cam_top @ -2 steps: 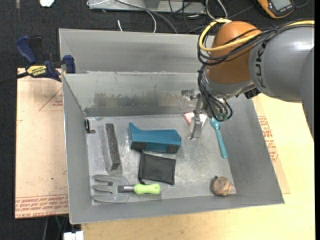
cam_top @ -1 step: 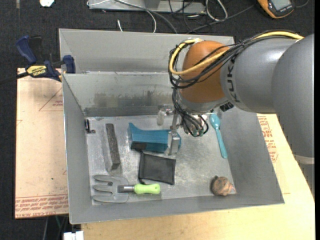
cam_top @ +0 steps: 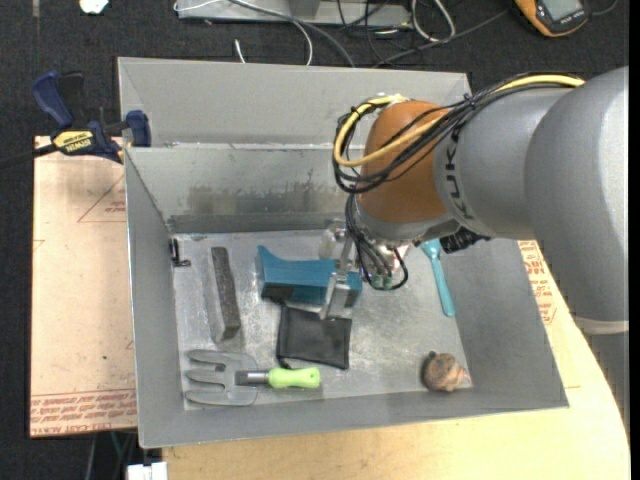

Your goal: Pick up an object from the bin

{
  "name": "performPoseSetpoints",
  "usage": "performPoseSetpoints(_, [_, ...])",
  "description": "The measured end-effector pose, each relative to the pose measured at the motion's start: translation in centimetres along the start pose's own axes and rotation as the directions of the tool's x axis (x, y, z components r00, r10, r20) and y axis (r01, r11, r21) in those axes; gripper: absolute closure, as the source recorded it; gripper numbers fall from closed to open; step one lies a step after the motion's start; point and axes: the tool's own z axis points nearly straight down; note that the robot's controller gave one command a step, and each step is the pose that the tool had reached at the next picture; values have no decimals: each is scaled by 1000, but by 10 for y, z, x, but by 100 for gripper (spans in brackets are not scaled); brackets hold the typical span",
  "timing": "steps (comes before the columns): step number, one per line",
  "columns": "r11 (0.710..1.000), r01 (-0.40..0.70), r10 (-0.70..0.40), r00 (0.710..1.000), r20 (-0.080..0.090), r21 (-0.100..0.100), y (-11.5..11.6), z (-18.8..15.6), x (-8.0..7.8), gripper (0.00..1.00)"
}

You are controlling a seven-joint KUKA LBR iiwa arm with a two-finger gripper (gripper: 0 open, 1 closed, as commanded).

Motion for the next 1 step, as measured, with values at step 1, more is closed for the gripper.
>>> performPoseSetpoints(1, [1000,-2,2,1000,-2,-2,27,24,6,100])
